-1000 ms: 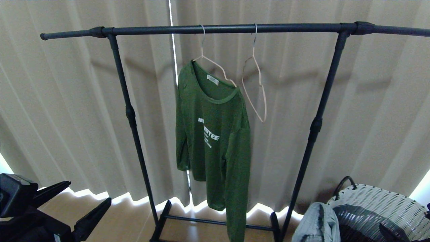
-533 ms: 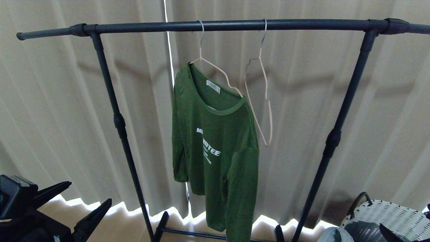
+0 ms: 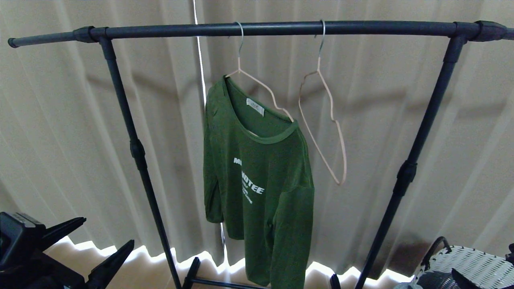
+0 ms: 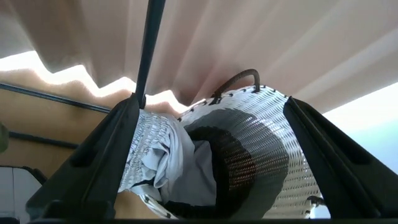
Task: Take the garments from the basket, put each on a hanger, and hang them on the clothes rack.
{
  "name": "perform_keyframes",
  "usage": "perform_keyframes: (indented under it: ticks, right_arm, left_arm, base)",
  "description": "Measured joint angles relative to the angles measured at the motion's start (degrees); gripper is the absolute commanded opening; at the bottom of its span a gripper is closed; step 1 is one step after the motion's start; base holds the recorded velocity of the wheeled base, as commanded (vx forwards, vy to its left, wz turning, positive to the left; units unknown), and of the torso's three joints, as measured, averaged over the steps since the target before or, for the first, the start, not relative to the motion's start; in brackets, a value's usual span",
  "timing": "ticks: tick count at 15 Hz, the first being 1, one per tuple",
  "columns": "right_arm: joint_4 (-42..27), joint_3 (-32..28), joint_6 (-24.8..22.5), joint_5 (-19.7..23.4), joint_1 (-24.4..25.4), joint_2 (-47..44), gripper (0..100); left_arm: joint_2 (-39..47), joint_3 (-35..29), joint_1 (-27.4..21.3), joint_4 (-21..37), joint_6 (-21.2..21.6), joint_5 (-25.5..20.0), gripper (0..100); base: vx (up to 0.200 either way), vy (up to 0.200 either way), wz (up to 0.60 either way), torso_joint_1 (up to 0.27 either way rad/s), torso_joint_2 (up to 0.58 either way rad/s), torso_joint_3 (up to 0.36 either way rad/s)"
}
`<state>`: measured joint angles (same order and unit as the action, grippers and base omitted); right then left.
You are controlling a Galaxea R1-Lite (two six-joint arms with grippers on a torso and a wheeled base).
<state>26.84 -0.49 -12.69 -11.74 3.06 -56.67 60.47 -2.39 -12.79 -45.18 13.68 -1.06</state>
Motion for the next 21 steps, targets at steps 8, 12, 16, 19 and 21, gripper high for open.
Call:
perform_keyframes:
  ticks: [8,12,16,19,21]
  right_arm:
    - [-3.69,-1.24,-4.13,5.29,0.18,-11.29,100]
    - [-3.39,-3.64,-6.61,9.45,0.18,-20.94,100]
    - [-3.30,-5.21,-6.77,11.12,0.16,-27.92,100]
    - [-3.21,-6.53,-7.62,10.52,0.00,-34.67,100]
    - [-2.54,-8.39,-7.97,8.79,-0.26,-40.09,100]
  left_arm:
    - [-1.21,0.74,-0.74,-0.06,0.83,-0.05,100]
    - [-2.15,0.74,-2.04,0.02,0.74,-0.02,100]
    - [-2.41,0.71,-2.15,0.02,0.74,0.00,100]
    - [-2.43,0.71,-2.15,0.02,0.72,0.00,100]
    - [-2.52,0.72,-2.15,0.02,0.77,0.00,100]
  base:
    - [0.000,0.000,0.00,0.000,0.00,0.000]
    - [0.000,0.000,0.00,0.000,0.00,0.000]
    - [0.000,0.000,0.00,0.000,0.00,0.000]
    - [0.000,0.000,0.00,0.000,0.00,0.000]
    - [0.000,0.000,0.00,0.000,0.00,0.000]
